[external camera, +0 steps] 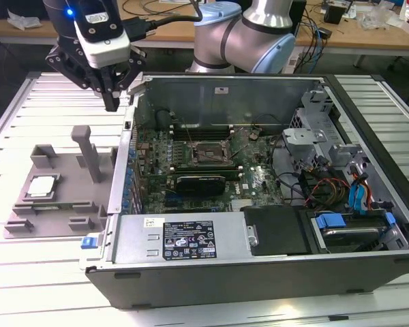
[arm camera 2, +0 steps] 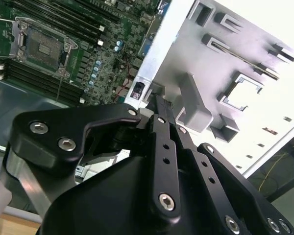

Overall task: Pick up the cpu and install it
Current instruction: 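Reach for the cpu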

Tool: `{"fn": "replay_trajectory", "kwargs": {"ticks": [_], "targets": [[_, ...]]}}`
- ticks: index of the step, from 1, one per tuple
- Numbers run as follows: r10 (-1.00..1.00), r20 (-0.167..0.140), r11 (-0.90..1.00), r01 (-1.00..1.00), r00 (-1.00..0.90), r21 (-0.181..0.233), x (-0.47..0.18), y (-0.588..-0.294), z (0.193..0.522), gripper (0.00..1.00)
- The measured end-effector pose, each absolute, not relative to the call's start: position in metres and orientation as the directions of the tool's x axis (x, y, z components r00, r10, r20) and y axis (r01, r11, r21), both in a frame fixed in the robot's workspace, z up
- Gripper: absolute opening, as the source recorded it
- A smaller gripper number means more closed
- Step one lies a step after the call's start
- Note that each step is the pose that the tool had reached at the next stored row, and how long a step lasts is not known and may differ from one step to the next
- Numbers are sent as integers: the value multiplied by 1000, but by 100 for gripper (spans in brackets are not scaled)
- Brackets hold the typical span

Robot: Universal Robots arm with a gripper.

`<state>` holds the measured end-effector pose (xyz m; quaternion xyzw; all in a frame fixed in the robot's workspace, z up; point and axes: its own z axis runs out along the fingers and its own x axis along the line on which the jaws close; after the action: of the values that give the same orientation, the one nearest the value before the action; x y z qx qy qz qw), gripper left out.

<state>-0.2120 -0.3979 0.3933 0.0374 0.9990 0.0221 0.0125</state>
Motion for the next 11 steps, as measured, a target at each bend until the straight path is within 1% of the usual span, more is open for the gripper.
{"fn": "replay_trajectory", "kwargs": {"ticks": [11], "targets": [[75,-23,996,74,-997,45,-230,-398,393,11]]}}
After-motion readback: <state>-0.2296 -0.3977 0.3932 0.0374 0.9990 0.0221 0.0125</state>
